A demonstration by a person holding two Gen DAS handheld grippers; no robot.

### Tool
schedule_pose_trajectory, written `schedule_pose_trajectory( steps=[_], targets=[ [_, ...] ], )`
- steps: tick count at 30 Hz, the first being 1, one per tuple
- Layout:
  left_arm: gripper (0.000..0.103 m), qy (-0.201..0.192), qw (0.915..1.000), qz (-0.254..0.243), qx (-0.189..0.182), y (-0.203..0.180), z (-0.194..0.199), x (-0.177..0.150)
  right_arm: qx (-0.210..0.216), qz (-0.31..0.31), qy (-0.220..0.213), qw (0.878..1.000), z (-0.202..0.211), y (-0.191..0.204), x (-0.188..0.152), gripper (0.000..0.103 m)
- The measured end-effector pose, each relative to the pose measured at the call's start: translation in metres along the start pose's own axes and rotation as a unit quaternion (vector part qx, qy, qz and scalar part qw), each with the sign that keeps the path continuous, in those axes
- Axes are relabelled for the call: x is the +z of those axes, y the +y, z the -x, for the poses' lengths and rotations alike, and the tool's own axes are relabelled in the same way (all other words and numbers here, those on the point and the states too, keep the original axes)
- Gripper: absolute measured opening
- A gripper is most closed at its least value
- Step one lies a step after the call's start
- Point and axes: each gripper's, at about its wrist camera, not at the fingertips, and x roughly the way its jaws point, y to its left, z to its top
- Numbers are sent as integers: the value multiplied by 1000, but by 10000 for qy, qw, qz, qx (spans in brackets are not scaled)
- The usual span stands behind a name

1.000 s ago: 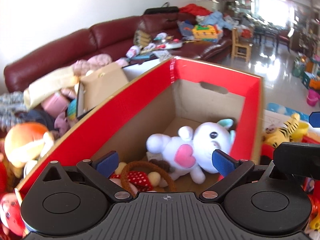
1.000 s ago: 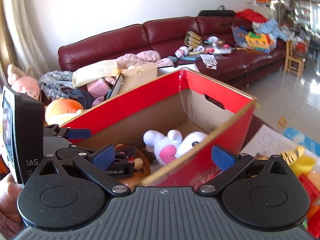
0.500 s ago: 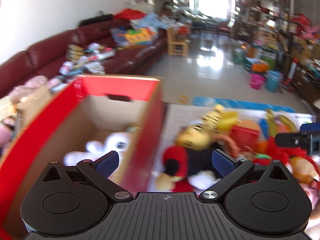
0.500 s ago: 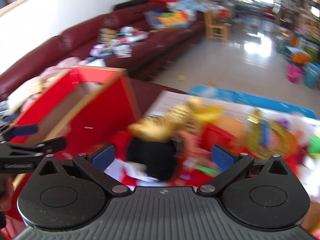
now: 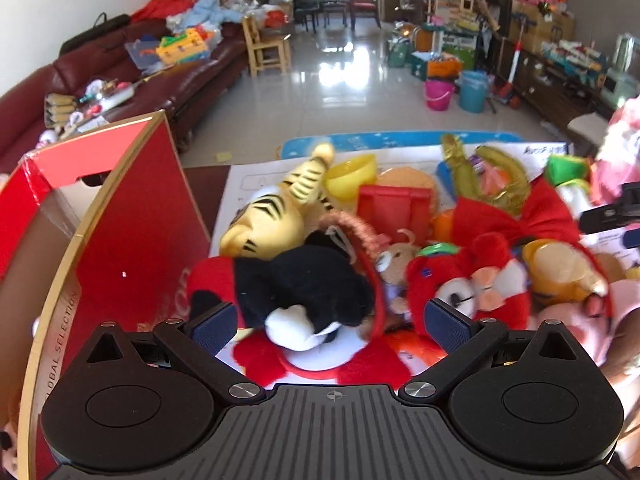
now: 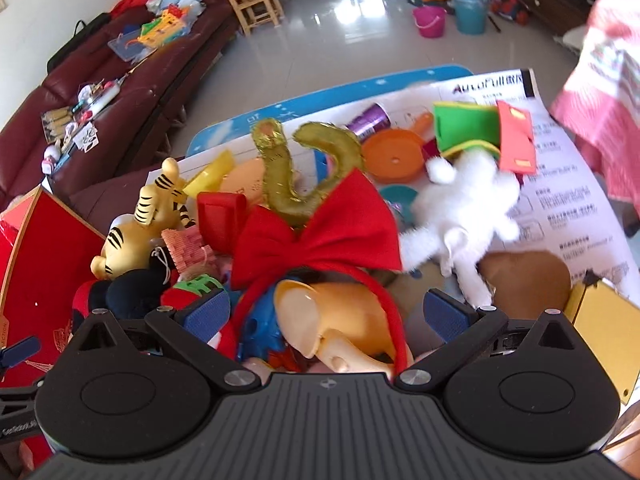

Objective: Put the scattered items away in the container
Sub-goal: 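Move both tools back over the toy heap toward the red bow headband, then close left tool on the red bow headband band while right tool grips it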

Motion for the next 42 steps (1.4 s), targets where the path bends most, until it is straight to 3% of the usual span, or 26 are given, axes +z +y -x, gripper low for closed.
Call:
schedule_pose_trajectory(
  steps=[10,18,23,25,30,33,37,42],
  targets=[
    [103,411,9990,51,-178,-1,-20,-13,-56,-34,-30,10000,-10,-12,-4,102],
    [102,50,9979,-55,-647,-34,-21,19,77,65,-376,9992,-8,-21,-3,102],
    [102,-263,9936,-425,-1013,-79,-28,45,-70,88,-438,9990,-8,-29,-3,102],
    [100,-306,9909,-669,-1131,-101,-35,48,-154,116,-397,9990,-10,-32,-4,102],
    [83,-85,9846,-971,-1450,-137,-60,45,-426,262,-354,9981,-16,-40,-6,95],
    [81,-102,9847,-1067,-1375,-142,-66,42,-569,359,-323,9972,-20,-44,-5,91],
    [79,-39,9852,-1190,-1234,-135,-73,39,-402,312,-150,9986,-28,-49,-5,83],
    [82,334,9878,-1171,-969,-110,-83,21,-365,343,-42,9987,-34,-48,-7,82]
  ],
)
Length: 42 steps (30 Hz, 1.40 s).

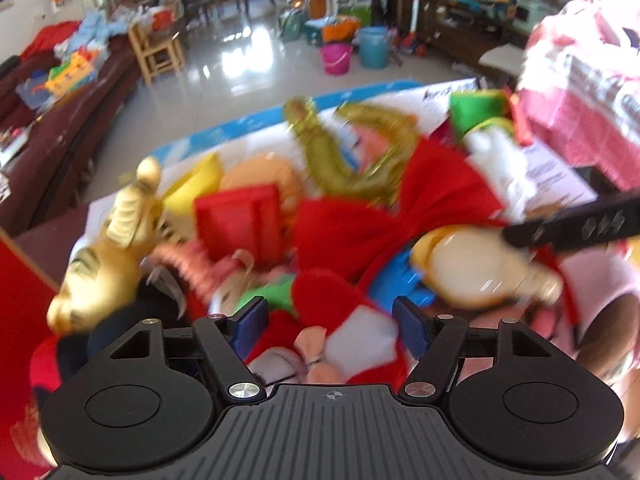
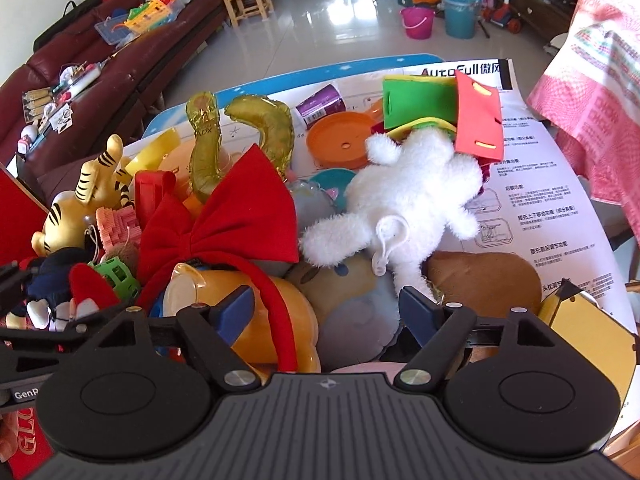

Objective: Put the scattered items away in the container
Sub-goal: 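Close left tool on the red bow headband band while right tool grips it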

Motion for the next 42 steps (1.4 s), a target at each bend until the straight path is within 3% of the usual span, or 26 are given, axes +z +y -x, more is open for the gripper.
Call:
schedule_pose_trajectory(
  steps=[3,7,15,17,19,20,22,29,30,32,33,37,40,42],
  targets=[
    [78,241,9997,39,43,10,-3,-9,-55,0,9,10000,-3,-1,-1,81],
    [81,283,9996,-14,34,8,-2,-9,-31,-99,26,9999,-5,-5,-1,81],
    [78,-312,9986,-405,102,-17,13,22,6,-150,22,9999,-6,-7,-2,78],
    [78,-245,9981,-564,90,-22,7,27,36,-122,-10,9999,-7,-7,-2,72],
    [70,-50,9975,-702,13,-26,-5,28,61,-48,-14,10000,-9,-4,-1,57],
    [66,87,9972,-742,5,-26,-12,28,54,-5,-19,10000,-11,-3,1,55],
    [65,316,9968,-738,40,-24,-25,25,57,68,-68,9999,-13,-2,3,53],
    [62,363,9948,-927,227,-26,-41,31,178,67,-24,9998,-24,-2,11,50],
    [56,372,9947,-923,254,-25,-44,35,212,26,-5,9998,-26,-2,11,50],
    [30,447,9954,-835,170,-22,-50,40,245,-7,13,9997,-27,-4,10,50],
    [23,471,9957,-788,90,-21,-52,41,243,-12,16,9997,-28,-4,10,50],
    [17,388,9952,-877,207,-27,-53,41,205,-39,62,9998,-32,-7,11,50],
    [7,215,9966,-785,95,-27,-46,40,161,-64,70,9998,-34,-8,10,50],
    [6,170,9968,-784,44,-28,-43,41,174,-98,92,9998,-37,-8,9,51]
  ],
)
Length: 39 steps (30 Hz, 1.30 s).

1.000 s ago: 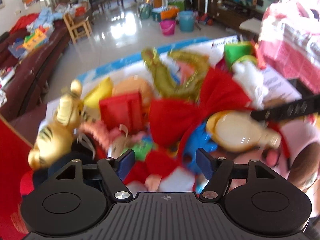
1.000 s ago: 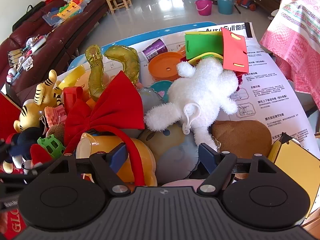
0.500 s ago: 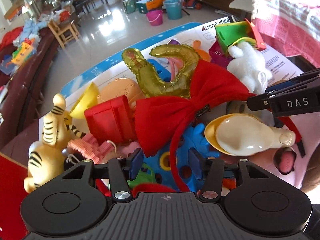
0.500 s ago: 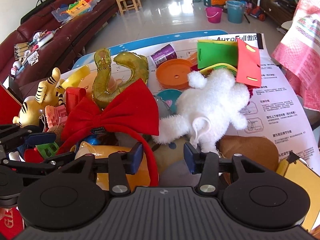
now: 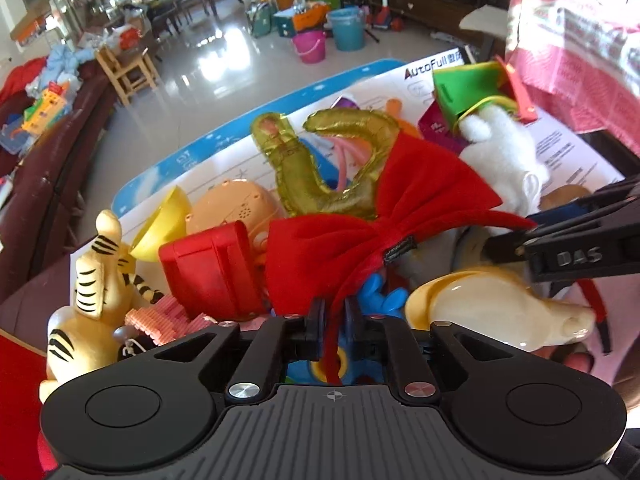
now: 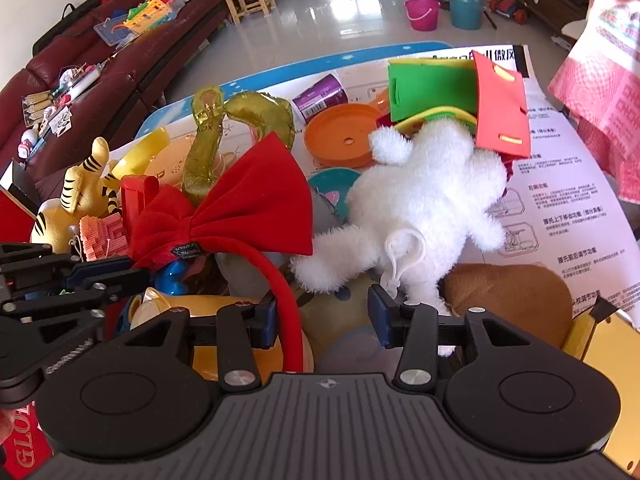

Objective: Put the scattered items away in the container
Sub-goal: 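Close left tool on the red bow headband band while right tool grips it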

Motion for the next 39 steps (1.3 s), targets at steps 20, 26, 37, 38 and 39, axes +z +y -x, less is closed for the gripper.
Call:
schedule_pose_trajectory(
  steps=[20,26,37,38,39],
  targets=[
    [69,216,9986,369,299,17,-4,-14,159,168,-18,9997,-2,20,11,51],
    [60,205,9994,293,-37,5,7,-14,308,41,-64,9995,-4,17,7,51],
    [1,472,9975,521,-123,14,-3,-16,572,-205,1,9982,-1,11,10,49],
    [4,516,9973,514,-93,15,-3,-19,602,-232,11,9979,-1,11,11,47],
    [10,529,9975,471,-37,14,-3,-22,618,-206,13,9979,-1,13,11,42]
  ],
)
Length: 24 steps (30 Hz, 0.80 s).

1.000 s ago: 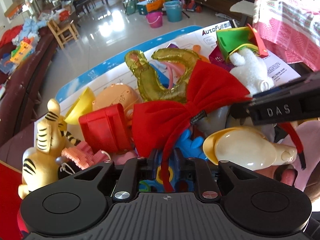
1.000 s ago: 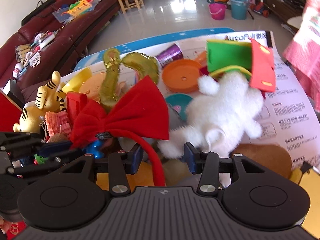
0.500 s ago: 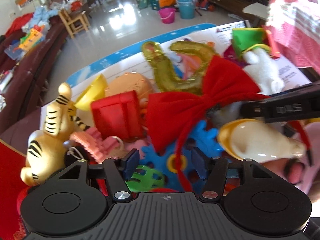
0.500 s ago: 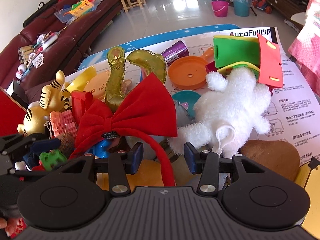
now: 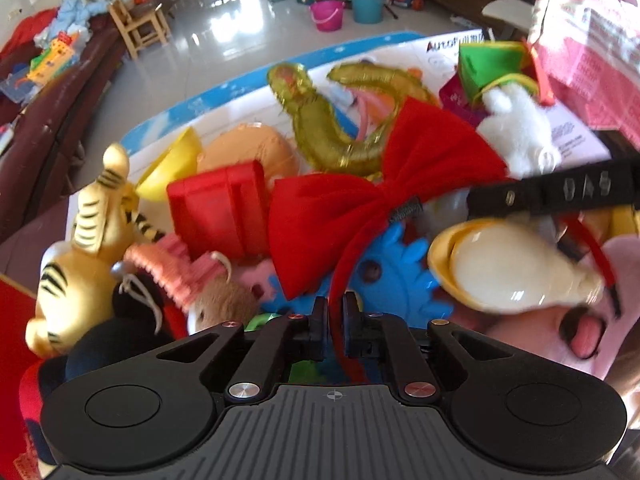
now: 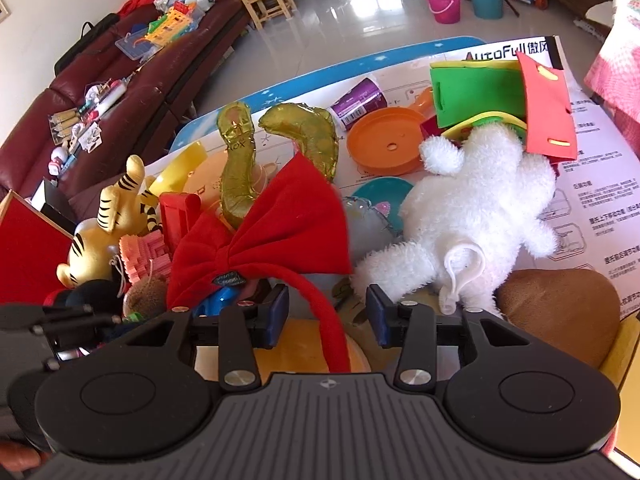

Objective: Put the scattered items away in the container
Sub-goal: 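Close left tool on the red bow headband band while right tool grips it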

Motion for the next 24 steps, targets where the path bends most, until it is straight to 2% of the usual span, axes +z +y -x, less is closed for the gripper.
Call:
schedule_pose_trajectory(
  steps=[2,3,7,9,11,14,17,19,20,21,22,24],
  targets=[
    [23,20,10000,-71,63,-1,0,-2,29,158,29,9999,-1,7,0,28],
    [24,44,9999,-116,99,-2,0,0,46,265,34,9996,-2,11,0,17],
    [28,106,9992,-266,285,-8,-9,6,29,518,-134,9986,1,23,0,12],
    [22,84,9993,-257,273,-9,-10,7,110,526,-233,9983,6,24,1,12],
    [5,30,9995,-182,256,-6,-7,7,135,565,-263,9980,9,24,2,12],
    [3,-191,9993,-105,304,-5,4,4,-16,682,-305,9972,10,24,1,12],
    [2,-443,9972,-292,521,-9,14,3,-79,703,-248,9972,8,25,3,16],
    [2,-547,9957,-427,612,-11,18,4,-102,768,-294,9966,8,28,5,23],
    [2,-591,9949,-493,654,-12,19,5,-133,832,-323,9959,9,31,6,29],
    [3,-628,9940,-565,689,-14,20,5,-156,907,-372,9951,10,33,7,45],
    [2,-661,9931,-637,724,-15,22,5,-192,1001,-438,9938,11,36,8,56],
    [2,-703,9918,-735,768,-18,23,6,-282,1235,-557,9904,13,43,9,56]
  ],
)
